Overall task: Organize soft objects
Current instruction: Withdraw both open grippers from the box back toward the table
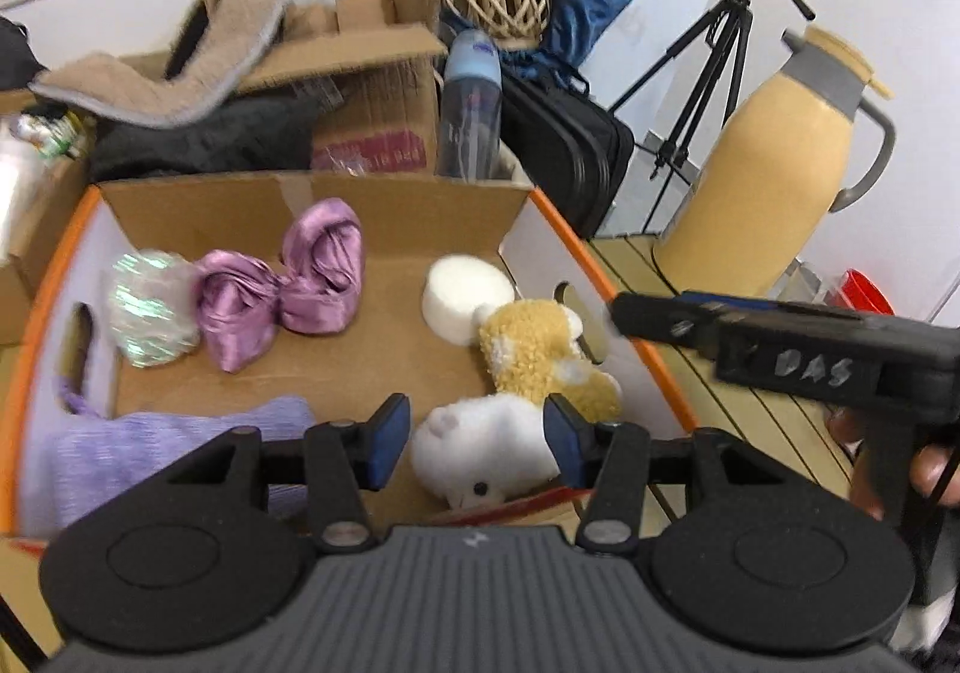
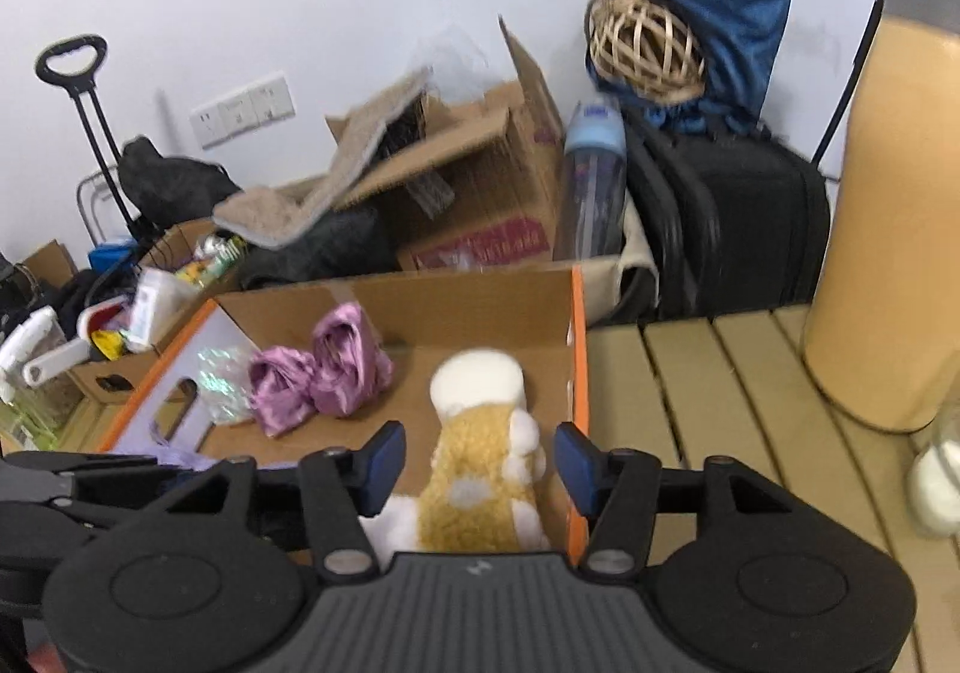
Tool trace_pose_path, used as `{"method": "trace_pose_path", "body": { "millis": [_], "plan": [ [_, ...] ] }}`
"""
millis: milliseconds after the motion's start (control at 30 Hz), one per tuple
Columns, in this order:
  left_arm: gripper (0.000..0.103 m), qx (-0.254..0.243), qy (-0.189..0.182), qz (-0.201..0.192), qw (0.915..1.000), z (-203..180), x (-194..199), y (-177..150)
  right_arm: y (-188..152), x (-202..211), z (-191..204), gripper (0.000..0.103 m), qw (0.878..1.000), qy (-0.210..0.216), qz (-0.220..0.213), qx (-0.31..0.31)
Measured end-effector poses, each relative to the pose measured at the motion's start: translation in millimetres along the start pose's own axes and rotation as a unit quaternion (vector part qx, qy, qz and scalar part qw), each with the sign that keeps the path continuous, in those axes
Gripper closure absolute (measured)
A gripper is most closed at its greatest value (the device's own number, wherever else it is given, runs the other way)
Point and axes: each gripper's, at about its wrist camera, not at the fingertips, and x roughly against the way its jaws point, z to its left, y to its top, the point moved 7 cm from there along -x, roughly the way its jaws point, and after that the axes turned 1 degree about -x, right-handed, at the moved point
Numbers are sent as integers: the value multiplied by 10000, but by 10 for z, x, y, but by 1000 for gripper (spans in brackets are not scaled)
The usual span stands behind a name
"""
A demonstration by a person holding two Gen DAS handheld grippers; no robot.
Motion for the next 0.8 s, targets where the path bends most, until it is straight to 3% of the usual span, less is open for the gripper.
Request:
{"method": "trace_pose_path", "body": {
  "millis": [233, 400, 600, 800],
  "plan": [
    [46, -118, 224, -494, 9985, -62, 950, -56, 195, 850, 112, 40, 9986, 72, -498, 144],
    [39, -206, 368, -878, 9952, -145, 1770, -410, 94, 1671, 261, 33, 9954, 166, -849, 424],
    [29, -440, 968, -1428, 9840, -226, 2661, -1017, -291, 2629, 474, 24, 9879, 305, -1263, 851],
    [20, -514, 1235, -1947, 9717, -433, 3441, -1724, -882, 3444, 638, 18, 9794, 598, -1595, 1083]
  ]
}}
